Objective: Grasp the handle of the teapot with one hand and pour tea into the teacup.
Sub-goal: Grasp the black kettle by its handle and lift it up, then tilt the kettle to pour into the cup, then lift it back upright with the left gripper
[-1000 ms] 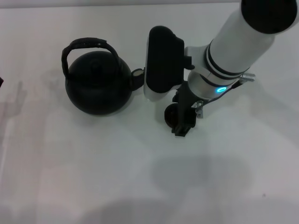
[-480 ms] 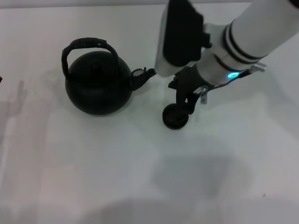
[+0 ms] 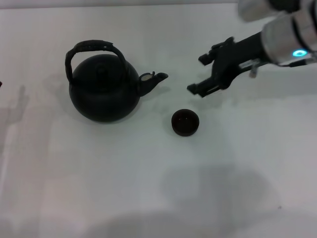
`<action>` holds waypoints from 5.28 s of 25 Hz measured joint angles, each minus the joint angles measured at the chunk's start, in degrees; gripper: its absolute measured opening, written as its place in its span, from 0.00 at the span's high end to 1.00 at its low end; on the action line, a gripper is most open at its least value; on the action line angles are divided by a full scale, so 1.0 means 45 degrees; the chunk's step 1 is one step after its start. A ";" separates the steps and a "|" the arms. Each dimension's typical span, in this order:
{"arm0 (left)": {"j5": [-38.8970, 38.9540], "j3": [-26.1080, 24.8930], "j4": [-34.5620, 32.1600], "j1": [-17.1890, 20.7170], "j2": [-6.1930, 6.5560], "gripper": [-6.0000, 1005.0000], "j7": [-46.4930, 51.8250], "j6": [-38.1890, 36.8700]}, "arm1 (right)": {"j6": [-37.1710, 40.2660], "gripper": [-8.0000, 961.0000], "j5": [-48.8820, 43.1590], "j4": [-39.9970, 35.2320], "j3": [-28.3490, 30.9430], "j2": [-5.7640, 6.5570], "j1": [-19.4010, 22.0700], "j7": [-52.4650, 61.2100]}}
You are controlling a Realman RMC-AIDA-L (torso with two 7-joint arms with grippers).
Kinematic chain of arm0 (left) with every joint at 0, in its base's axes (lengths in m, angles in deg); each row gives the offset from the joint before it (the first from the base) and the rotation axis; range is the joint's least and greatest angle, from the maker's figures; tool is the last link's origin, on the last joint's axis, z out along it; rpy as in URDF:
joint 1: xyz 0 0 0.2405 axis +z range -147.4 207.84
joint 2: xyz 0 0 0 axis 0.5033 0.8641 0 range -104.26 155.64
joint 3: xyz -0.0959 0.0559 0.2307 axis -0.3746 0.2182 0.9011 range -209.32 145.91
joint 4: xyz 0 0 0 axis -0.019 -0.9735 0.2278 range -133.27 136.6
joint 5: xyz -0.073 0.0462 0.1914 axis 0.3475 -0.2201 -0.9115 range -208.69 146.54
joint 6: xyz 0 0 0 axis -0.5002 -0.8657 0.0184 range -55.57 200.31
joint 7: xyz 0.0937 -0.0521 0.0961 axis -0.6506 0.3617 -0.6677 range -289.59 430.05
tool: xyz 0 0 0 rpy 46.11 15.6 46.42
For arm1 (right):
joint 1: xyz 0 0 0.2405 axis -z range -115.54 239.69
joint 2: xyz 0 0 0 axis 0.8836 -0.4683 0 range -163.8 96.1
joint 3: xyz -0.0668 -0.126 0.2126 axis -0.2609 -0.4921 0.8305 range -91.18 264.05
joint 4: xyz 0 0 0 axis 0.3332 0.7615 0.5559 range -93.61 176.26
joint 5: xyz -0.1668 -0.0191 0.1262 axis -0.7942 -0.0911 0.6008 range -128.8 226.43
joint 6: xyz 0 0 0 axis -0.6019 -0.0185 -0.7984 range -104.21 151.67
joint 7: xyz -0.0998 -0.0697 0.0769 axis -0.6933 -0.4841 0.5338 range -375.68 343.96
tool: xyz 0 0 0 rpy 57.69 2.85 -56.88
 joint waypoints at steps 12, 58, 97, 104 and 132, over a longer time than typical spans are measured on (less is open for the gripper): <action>-0.0021 0.0003 -0.0022 0.0173 -0.0022 0.13 0.0000 -0.0478 | 0.0319 0.10 1.0291 0.7929 0.7462 0.0055 0.1089 -0.8395; -0.4870 -0.0115 -0.0095 -0.1748 -0.0020 0.23 -0.0302 0.0651 | 0.2600 0.10 1.8649 1.4780 0.9085 -0.0079 0.0870 -2.1810; -0.4923 -0.0082 0.0548 -0.2736 0.0114 0.87 -0.0198 0.0081 | 0.2741 0.10 1.8557 1.4642 0.8949 -0.0079 0.0808 -2.1312; -0.5342 0.0018 0.1273 -0.3412 0.0155 0.87 0.0010 -0.0720 | 0.2761 0.10 1.8549 1.4680 0.8948 -0.0079 0.0825 -2.1265; -0.6706 0.0042 0.1663 -0.4907 0.0055 0.87 -0.2593 -0.0463 | 0.2861 0.10 1.8643 1.4093 0.9060 -0.0079 0.0612 -2.0299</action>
